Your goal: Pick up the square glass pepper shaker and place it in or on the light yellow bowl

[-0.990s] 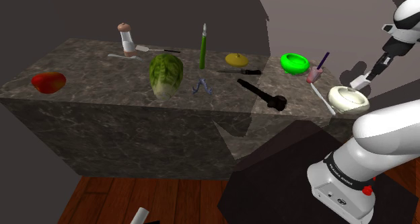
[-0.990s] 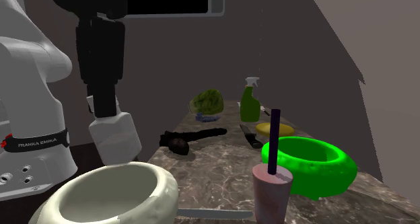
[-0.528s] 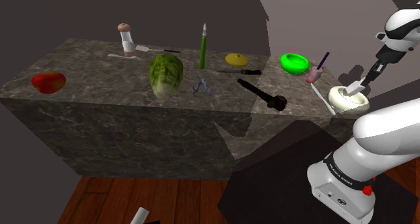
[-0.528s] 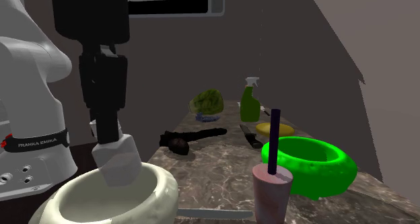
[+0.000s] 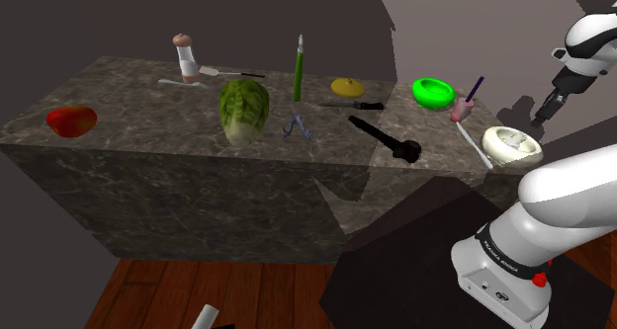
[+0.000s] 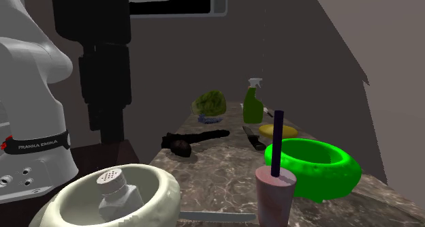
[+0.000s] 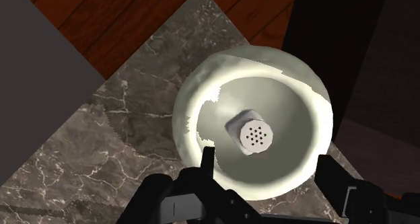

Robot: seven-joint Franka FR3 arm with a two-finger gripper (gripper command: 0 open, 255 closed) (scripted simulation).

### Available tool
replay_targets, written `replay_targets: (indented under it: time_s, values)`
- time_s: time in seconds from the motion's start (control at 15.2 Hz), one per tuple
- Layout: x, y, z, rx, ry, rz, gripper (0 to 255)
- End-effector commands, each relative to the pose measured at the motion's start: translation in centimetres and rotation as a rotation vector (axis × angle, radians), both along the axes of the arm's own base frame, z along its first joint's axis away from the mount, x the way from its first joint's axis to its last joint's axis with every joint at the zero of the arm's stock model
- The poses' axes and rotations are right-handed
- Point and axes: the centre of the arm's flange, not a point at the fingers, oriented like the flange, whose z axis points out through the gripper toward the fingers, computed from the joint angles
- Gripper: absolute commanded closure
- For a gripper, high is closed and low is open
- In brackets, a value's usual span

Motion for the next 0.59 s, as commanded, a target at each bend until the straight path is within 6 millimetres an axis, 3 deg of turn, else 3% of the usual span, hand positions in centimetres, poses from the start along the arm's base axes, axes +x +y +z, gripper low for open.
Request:
replay_targets:
  time_s: [0.0, 0.2, 0.46, 0.53]
  values:
    - [0.0, 0.0, 0.0, 0.0, 0.0, 0.0, 0]
    - [0.0, 0.0, 0.0, 0.0, 0.0, 0.0, 0]
    - [0.1, 0.1, 5.0, 0.0, 0.0, 0.0, 0]
    - [0.1, 0.1, 5.0, 0.0, 0.0, 0.0, 0]
